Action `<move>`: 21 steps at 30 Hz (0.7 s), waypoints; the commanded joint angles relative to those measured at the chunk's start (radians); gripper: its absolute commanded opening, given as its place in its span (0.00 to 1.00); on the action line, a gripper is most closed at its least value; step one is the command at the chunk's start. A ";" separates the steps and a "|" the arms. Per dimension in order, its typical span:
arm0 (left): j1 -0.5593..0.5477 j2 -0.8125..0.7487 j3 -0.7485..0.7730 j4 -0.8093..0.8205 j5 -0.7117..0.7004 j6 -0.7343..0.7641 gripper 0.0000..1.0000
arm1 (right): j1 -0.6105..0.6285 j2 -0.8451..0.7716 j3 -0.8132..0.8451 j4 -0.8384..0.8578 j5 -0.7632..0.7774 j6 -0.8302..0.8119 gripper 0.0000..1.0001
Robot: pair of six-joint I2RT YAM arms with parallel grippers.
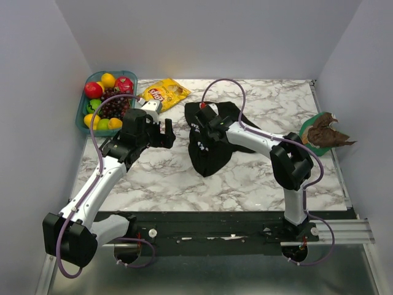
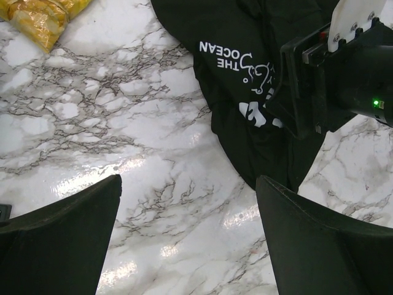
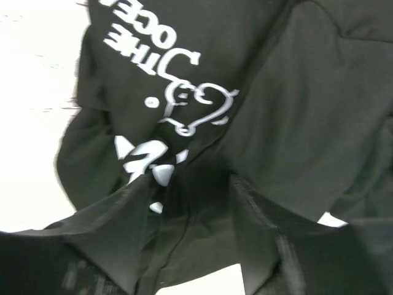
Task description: Pin the brooch onto the clothing
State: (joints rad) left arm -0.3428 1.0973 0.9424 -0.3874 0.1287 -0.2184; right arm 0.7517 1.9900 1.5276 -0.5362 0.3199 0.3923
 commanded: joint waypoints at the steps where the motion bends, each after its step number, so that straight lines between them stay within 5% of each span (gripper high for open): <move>1: -0.007 0.006 0.032 -0.001 -0.012 0.011 0.99 | 0.005 0.006 0.011 -0.047 0.099 0.025 0.54; 2: -0.005 0.007 0.032 0.002 -0.012 0.013 0.99 | 0.005 0.006 0.009 -0.044 0.111 0.020 0.52; 6: -0.007 0.021 0.032 -0.001 -0.018 0.017 0.99 | 0.005 0.001 -0.001 -0.044 0.160 0.014 0.14; 9: -0.005 0.024 0.038 -0.014 -0.026 0.024 0.99 | 0.002 -0.031 -0.009 -0.044 0.200 0.005 0.01; 21: -0.050 -0.028 0.024 0.001 -0.063 0.073 0.99 | -0.121 -0.469 -0.315 0.005 0.248 0.010 0.01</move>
State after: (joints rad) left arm -0.3553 1.1046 0.9424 -0.3988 0.0963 -0.1883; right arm 0.7006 1.6615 1.3457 -0.5701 0.5129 0.3943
